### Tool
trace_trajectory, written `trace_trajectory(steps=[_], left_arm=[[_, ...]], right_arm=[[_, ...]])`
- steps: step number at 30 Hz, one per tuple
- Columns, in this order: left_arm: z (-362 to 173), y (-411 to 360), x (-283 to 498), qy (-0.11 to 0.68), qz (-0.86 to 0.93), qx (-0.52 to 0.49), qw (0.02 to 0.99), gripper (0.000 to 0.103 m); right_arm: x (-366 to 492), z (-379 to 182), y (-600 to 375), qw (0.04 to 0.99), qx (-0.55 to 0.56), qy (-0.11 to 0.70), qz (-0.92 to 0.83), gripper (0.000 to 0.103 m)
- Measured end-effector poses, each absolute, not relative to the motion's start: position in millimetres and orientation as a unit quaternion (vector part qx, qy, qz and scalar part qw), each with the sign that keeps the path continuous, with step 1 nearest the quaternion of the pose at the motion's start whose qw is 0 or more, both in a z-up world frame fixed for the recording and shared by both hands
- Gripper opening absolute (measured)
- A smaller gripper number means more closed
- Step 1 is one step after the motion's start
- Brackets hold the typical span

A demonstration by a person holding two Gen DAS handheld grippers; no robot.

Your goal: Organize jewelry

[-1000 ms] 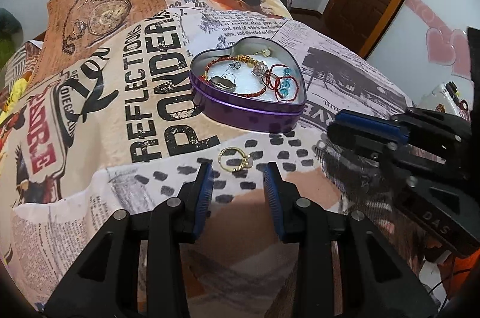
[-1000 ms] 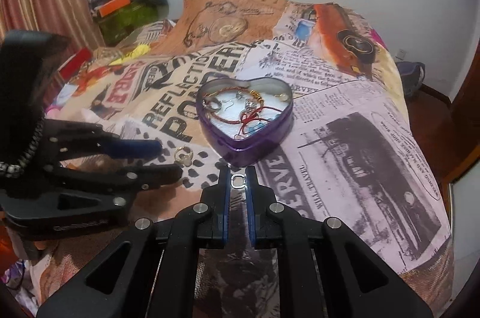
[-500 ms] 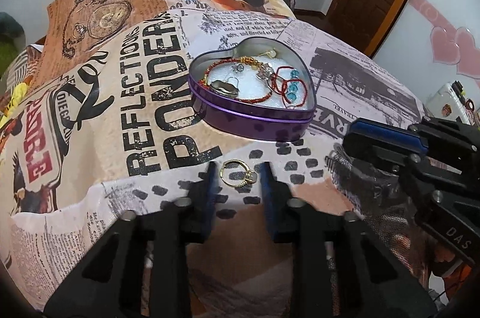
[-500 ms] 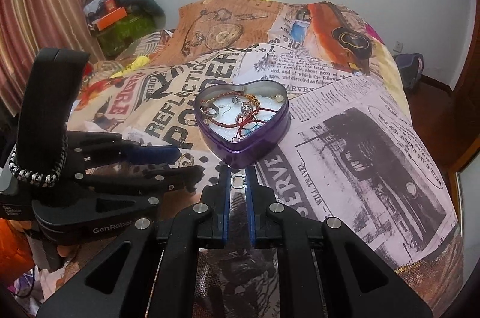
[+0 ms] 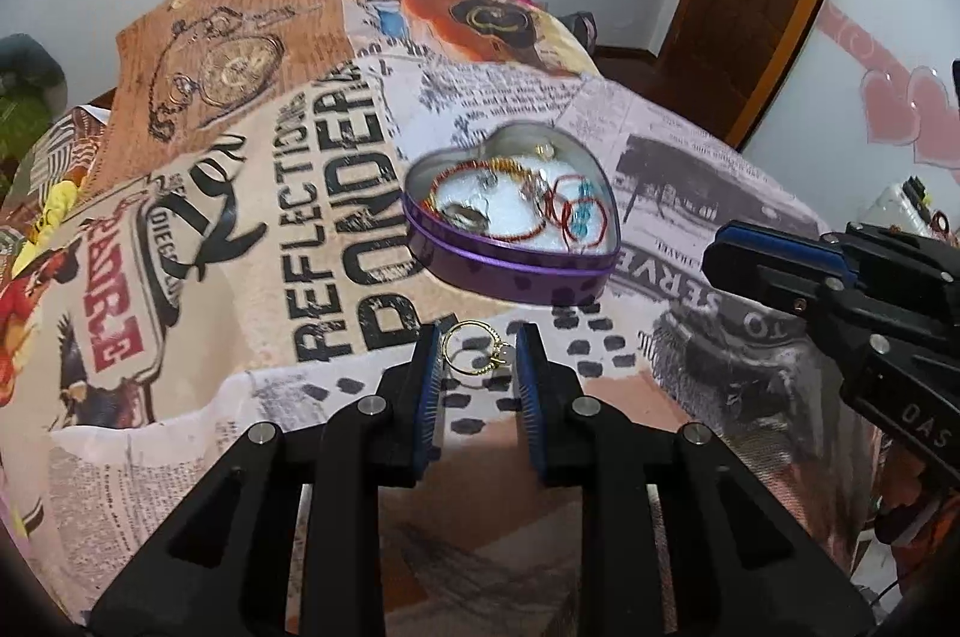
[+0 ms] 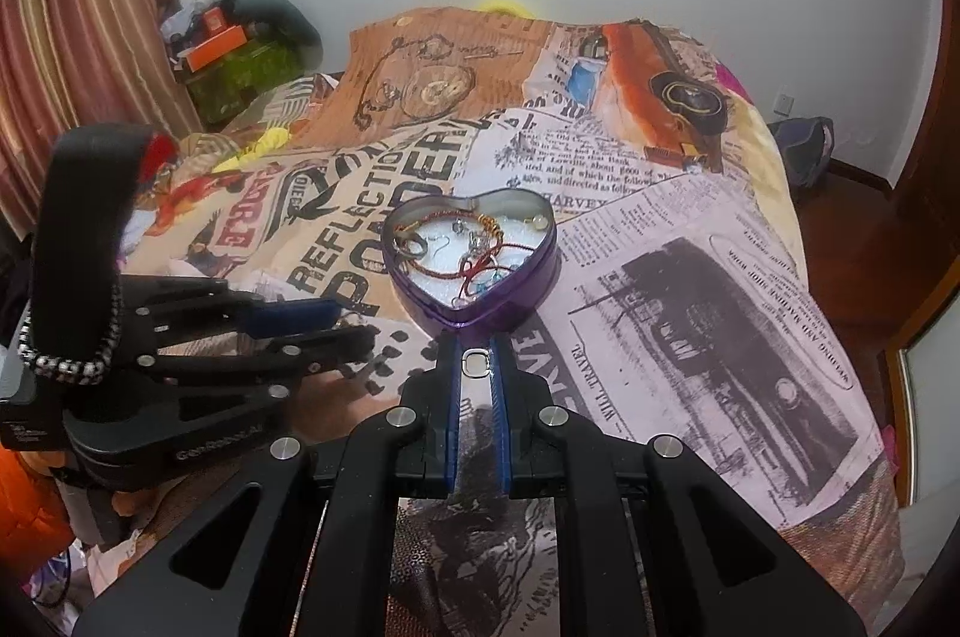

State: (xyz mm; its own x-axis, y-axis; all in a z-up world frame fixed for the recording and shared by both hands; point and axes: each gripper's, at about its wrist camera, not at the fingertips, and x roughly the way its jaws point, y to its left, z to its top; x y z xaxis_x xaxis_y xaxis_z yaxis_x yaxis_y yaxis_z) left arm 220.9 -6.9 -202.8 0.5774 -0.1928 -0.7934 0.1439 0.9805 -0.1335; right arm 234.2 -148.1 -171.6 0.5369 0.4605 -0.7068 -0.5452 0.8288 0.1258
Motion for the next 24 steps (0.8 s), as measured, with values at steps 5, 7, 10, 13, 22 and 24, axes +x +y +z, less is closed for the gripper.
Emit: trace_trajectory(steps=[5, 7, 10, 13, 22, 24], left_arm=[[-181.9, 0.9, 220.1, 0.426, -0.088, -0.031, 0.900, 0.024], [-173.7, 2.8, 220.3, 0.416, -0.087, -0.032, 0.905, 0.024], [-163.1, 4.5, 222.3, 0.402, -0.084, -0.031, 0.911, 0.024], [-154.7, 4.8, 225.5, 0.391, -0.084, -0.032, 0.916, 0.024], [-148.1, 3.6, 245.3, 0.382, -0.090, -0.035, 0.919, 0.024], [-149.6, 2.4, 249.8, 0.383, -0.092, -0.034, 0.919, 0.024]], right_arm=[[237.1, -160.1, -149.8, 0.882, -0.056, 0.372, 0.284, 0.008], [239.3, -154.9, -150.3, 0.885, -0.056, 0.366, 0.283, 0.008], [243.2, -149.6, -149.8, 0.889, -0.054, 0.358, 0.282, 0.008], [247.4, -144.5, -149.3, 0.892, -0.050, 0.351, 0.281, 0.008], [263.0, -139.2, -142.2, 0.895, -0.047, 0.341, 0.283, 0.008], [266.3, -138.7, -140.5, 0.895, -0.046, 0.341, 0.283, 0.008]])
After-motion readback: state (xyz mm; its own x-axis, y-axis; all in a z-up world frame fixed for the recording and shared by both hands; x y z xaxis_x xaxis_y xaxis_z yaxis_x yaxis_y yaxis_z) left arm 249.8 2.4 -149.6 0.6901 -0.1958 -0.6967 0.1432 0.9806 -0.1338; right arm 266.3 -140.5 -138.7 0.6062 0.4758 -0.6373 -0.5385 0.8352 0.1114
